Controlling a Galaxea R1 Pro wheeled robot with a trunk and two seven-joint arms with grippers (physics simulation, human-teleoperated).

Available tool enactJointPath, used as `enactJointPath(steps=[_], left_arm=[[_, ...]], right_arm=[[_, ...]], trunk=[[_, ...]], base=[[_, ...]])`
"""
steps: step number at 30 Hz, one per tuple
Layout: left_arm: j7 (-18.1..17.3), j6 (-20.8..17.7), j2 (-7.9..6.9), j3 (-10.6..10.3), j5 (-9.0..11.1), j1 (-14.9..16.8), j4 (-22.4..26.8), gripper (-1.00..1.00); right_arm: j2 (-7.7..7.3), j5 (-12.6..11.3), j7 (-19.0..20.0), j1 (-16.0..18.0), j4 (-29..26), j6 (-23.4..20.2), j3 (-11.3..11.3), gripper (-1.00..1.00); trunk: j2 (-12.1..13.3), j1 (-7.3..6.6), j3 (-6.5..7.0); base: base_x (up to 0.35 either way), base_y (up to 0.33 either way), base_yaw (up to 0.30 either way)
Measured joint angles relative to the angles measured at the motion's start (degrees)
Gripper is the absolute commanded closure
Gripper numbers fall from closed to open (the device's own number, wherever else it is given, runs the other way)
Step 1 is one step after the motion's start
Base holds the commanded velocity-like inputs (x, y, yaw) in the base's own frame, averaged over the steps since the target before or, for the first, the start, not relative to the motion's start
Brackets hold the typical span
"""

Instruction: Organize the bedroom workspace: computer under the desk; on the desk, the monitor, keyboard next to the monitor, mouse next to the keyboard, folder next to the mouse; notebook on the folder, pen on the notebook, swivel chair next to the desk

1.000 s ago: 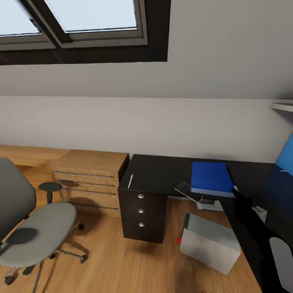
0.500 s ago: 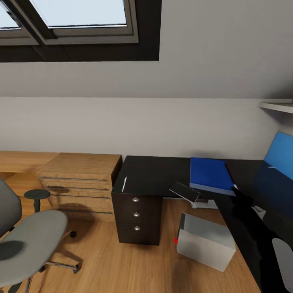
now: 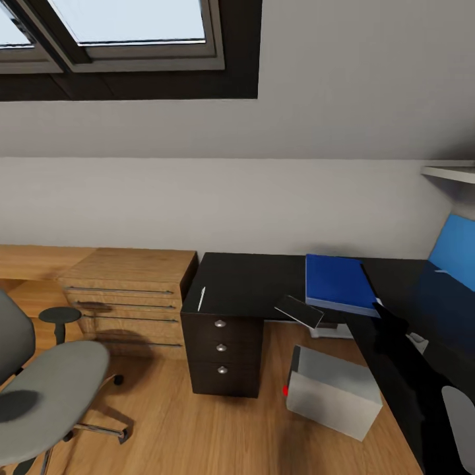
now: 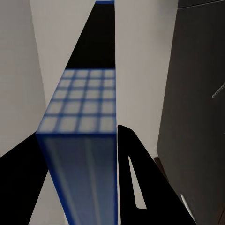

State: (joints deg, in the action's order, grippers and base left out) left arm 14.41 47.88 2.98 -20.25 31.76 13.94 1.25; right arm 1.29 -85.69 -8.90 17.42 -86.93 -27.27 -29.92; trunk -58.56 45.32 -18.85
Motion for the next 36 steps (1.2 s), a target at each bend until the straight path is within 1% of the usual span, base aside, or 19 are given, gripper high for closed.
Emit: enactJointPath(steps=[7, 14, 16, 18, 19, 20, 22, 23, 25, 26, 29, 32, 34, 36], left_arm=[[0.01, -0.01, 0.00, 0.00, 0.01, -0.01, 0.00, -1.00], [0.01, -0.01, 0.01, 0.01, 0.01, -0.01, -0.02, -1.00], [0.00, -0.02, 0.01, 0.00, 0.01, 0.01, -0.02, -1.00], [0.00, -0.01, 0.01, 0.01, 0.01, 0.00, -0.02, -1.00], [0.00, -0.02, 0.01, 0.01, 0.01, 0.00, -0.02, -1.00], [0.00, -0.02, 0.01, 0.01, 0.01, 0.00, -0.02, -1.00], [0.00, -0.03, 0.01, 0.01, 0.01, 0.01, -0.02, -1.00], [-0.01, -0.03, 0.01, 0.00, 0.01, 0.01, -0.02, -1.00], [0.01, -0.02, 0.05, 0.00, 0.00, 0.00, -0.02, -1.00], [0.04, -0.02, 0.06, 0.00, 0.01, 0.00, -0.02, -1.00], [0.14, -0.07, 0.03, 0.01, 0.02, -0.01, -0.01, -1.00], [0.15, -0.17, -0.01, -0.01, 0.01, -0.01, -0.01, -1.00], [0.11, -0.50, 0.05, -0.05, 0.01, -0.02, 0.00, -1.00], [0.08, -1.07, 0.07, -0.08, 0.01, -0.02, 0.00, -1.00]], right_arm=[[0.14, 0.12, -0.28, 0.00, 0.10, 0.38, -0.14, 1.00], [0.06, 0.56, -0.52, -0.01, 1.10, 4.03, 0.00, 1.00], [0.09, 2.28, -1.11, -0.02, 3.06, 6.86, 0.54, 1.00], [0.14, 5.21, -1.41, -0.01, 4.87, 9.33, 1.20, 1.00], [0.16, 5.93, -1.46, -0.01, 5.19, 9.98, 1.34, 1.00], [0.22, 7.22, -1.53, -0.01, 5.63, 11.22, 1.53, 1.00], [0.27, 8.44, -1.55, -0.01, 6.02, 12.98, 1.92, 1.00], [0.32, 8.92, -1.56, 0.00, 6.18, 13.88, 2.50, 1.00], [0.38, 9.52, -1.58, 0.00, 6.45, 15.47, 4.42, 1.00], [0.38, 9.66, -1.59, 0.02, 6.50, 15.96, 4.95, 1.00], [0.40, 9.91, -1.36, 0.01, 6.40, 18.80, 7.82, 1.00], [0.45, 9.84, -0.89, 0.02, 6.01, 19.78, 9.75, 1.00], [0.51, 9.77, 0.01, 0.02, 6.14, 20.11, 10.46, 1.00], [0.61, 9.87, 0.91, 0.05, 6.52, 20.90, 11.71, 1.00]], trunk=[[0.00, 0.00, 0.00], [0.00, 0.00, 0.00], [0.00, 0.00, 0.00], [0.00, 0.00, 0.00], [0.00, 0.00, 0.00], [0.00, 0.00, 0.00], [0.00, 0.00, 0.00], [0.00, 0.00, 0.00], [0.00, 0.00, 0.00], [0.00, 0.00, 0.00], [0.00, 0.00, 0.00], [0.00, 0.00, 0.00], [0.00, 0.00, 0.00], [0.00, 0.00, 0.00]], base=[[0.000, 0.000, -0.032], [0.000, 0.000, -0.232], [0.000, 0.000, -0.259], [0.000, 0.000, -0.260], [0.000, 0.000, -0.261], [0.000, 0.000, -0.261], [0.000, 0.000, -0.261], [0.000, 0.000, -0.262], [0.000, 0.000, -0.262], [0.000, 0.000, -0.262], [0.000, 0.000, -0.153], [0.000, 0.000, -0.041], [0.000, 0.000, -0.012], [0.000, 0.000, -0.005]])
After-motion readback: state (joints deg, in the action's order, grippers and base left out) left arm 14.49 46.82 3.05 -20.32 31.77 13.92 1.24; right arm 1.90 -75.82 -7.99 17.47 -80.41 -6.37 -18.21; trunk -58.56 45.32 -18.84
